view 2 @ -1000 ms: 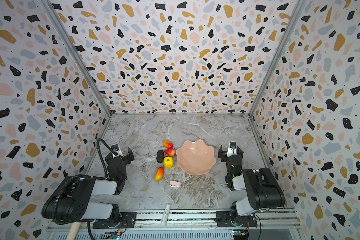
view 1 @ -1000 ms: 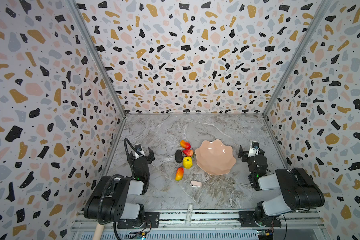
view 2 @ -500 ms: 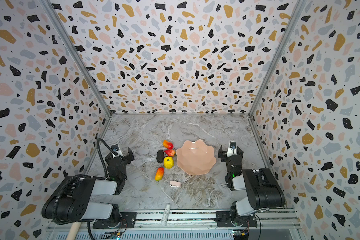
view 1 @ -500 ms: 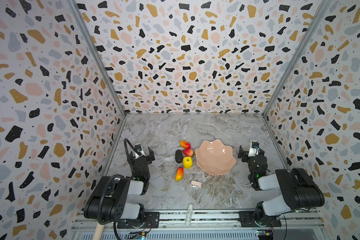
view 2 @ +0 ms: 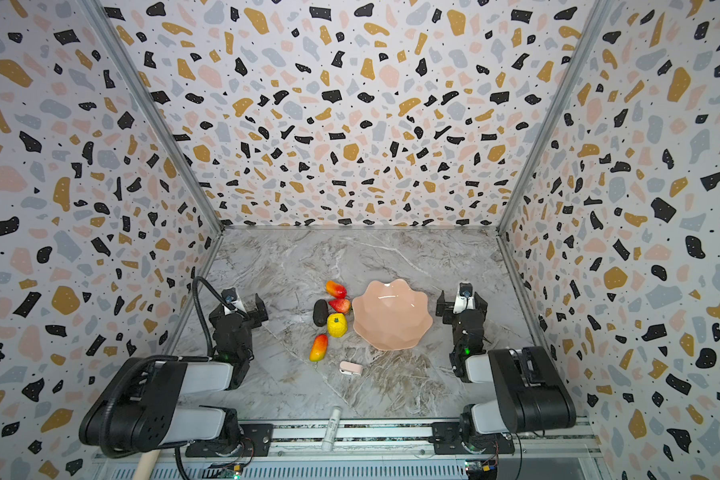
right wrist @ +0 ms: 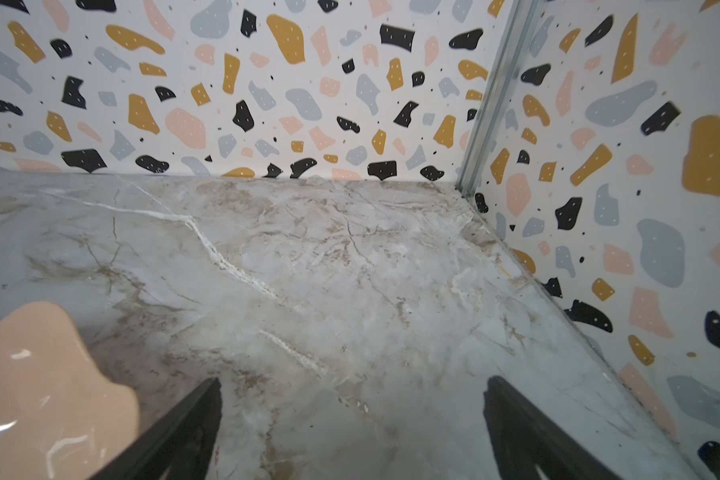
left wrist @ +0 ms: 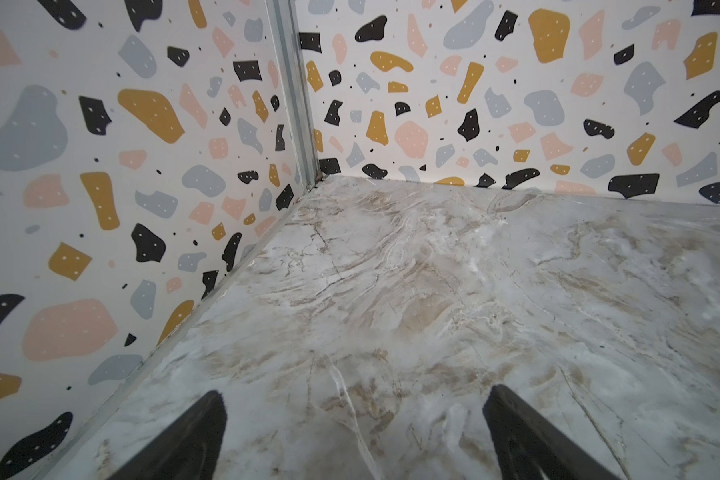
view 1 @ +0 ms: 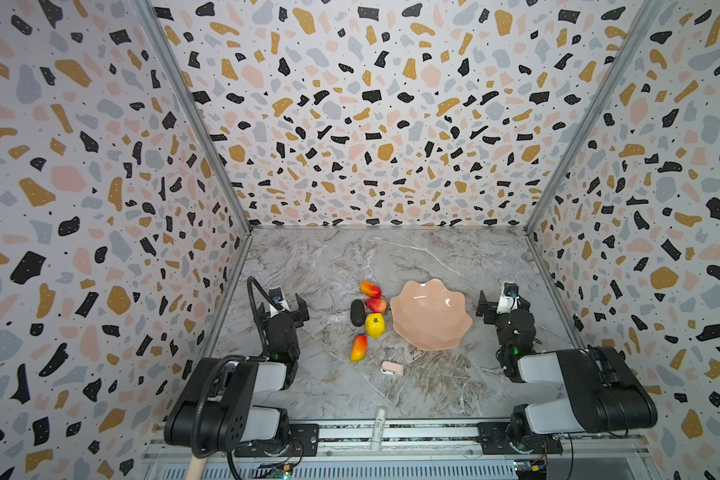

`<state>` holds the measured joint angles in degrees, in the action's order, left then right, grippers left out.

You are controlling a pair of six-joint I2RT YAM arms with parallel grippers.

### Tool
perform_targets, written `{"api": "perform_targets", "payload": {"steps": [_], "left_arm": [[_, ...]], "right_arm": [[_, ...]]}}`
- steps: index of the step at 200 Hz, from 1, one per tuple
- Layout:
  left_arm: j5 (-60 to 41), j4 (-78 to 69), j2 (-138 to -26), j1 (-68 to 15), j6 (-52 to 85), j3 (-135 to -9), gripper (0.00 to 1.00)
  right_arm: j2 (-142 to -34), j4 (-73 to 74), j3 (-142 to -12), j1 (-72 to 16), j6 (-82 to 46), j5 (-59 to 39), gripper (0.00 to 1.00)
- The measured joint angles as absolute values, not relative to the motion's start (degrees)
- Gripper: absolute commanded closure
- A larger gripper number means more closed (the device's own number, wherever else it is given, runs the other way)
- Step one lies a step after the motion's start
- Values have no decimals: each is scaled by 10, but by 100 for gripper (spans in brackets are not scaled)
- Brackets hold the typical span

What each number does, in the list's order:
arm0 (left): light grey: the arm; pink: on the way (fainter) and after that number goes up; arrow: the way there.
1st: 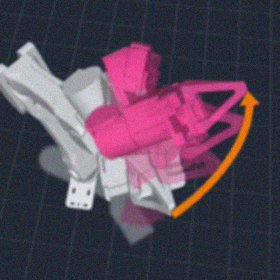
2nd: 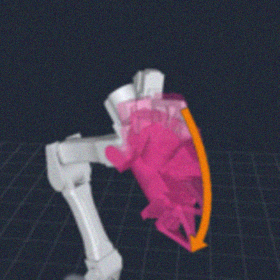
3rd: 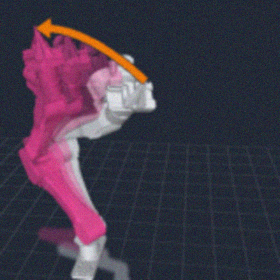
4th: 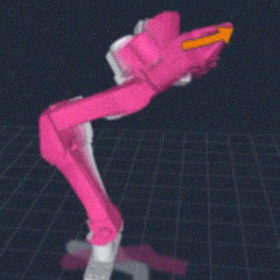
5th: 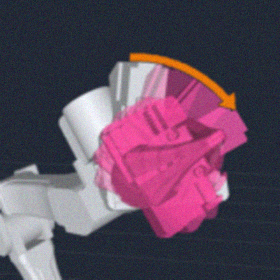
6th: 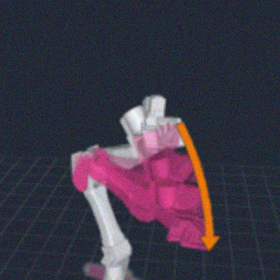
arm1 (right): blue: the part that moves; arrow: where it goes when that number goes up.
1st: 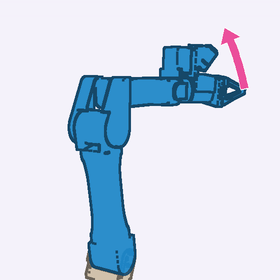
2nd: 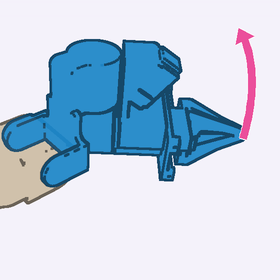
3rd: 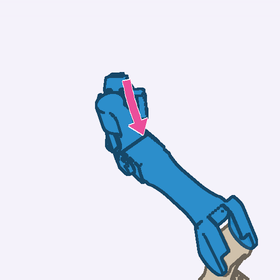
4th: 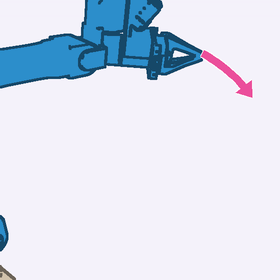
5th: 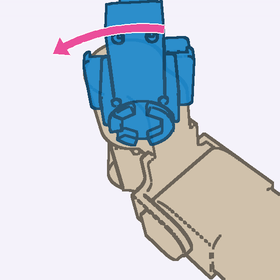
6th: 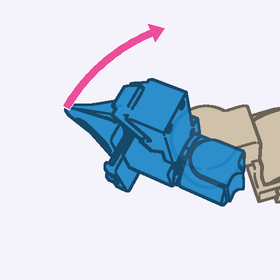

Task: Place and organize the fake fruits in the fruit bowl
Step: 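Reach the right gripper toward the dark avocado while raising the left arm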

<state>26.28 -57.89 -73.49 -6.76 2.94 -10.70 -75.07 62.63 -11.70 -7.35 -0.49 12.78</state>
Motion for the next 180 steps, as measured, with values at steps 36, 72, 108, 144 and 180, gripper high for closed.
{"api": "perform_targets", "payload": {"steps": [36,72,108,144,180], "left_arm": [[282,-439,-585,-68,63,-176,0],[269,-239,-552,-67,116,-310,0],[197,-56,-570,-67,138,-432,0],[154,115,-580,-67,127,-540,1],[125,211,-576,-67,100,-580,0]], "right_arm": [[-616,452,-234,-108,-3,116,1],[-681,299,-431,-229,12,77,1],[-875,143,-658,-348,19,11,1],[-1072,-3,-868,-425,8,-32,1],[-1181,-83,-950,-487,-45,-29,1]]}}
